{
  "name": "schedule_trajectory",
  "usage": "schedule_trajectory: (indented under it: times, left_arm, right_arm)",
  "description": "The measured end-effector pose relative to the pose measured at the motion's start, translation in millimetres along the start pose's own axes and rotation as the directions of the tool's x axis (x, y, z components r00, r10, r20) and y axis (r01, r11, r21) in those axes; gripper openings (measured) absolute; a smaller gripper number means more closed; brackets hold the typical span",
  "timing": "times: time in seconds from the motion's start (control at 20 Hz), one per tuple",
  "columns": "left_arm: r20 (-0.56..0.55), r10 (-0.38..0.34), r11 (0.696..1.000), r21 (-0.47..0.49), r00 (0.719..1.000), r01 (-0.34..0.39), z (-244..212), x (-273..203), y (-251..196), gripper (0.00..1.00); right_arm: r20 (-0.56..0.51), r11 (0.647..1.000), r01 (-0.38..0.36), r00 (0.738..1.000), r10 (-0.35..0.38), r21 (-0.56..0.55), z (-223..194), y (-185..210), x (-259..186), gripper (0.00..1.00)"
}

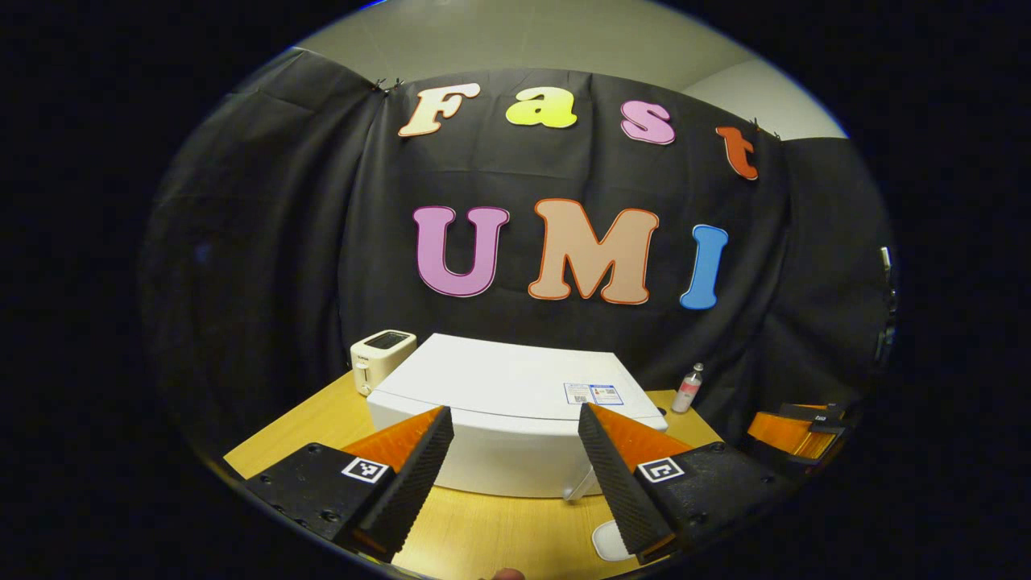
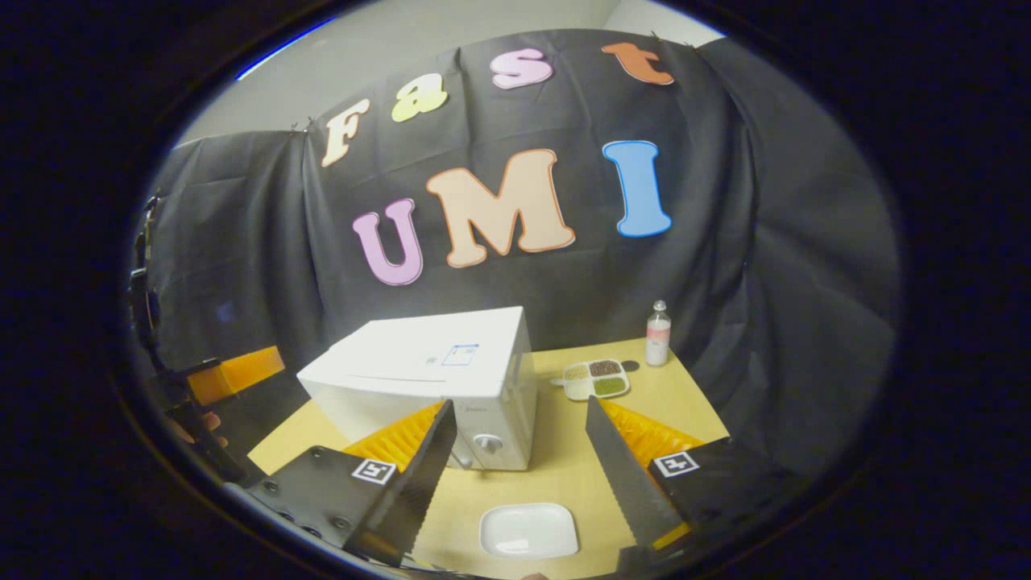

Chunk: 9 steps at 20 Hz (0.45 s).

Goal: Open the microwave oven with the left hand, put the food in, and close the microwave oven.

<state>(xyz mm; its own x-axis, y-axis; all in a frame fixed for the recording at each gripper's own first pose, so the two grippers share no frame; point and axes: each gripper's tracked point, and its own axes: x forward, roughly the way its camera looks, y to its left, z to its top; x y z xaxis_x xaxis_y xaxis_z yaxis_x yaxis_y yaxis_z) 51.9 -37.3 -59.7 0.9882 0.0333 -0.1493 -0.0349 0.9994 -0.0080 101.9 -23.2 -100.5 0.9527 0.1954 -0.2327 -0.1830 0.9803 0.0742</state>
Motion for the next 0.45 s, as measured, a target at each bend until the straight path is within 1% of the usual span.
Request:
schedule_trajectory:
  times: [0.15,0.2,0.45]
  left_arm:
    - [0.013,0.015,1.0,0.02,1.0,-0.015,5,-10,5,0.96]
    - [0.019,0.017,1.0,0.026,1.0,-0.017,6,-13,6,0.96]
    - [0.037,0.018,1.0,-0.008,0.999,-0.018,11,-21,7,0.96]
  right_arm:
    - [0.042,0.999,-0.008,0.999,0.009,-0.031,18,4,-1,0.99]
    - [0.052,0.999,-0.008,0.999,0.01,-0.04,22,4,-3,0.91]
    - [0.067,0.999,-0.013,0.998,0.016,-0.049,30,4,-11,0.91]
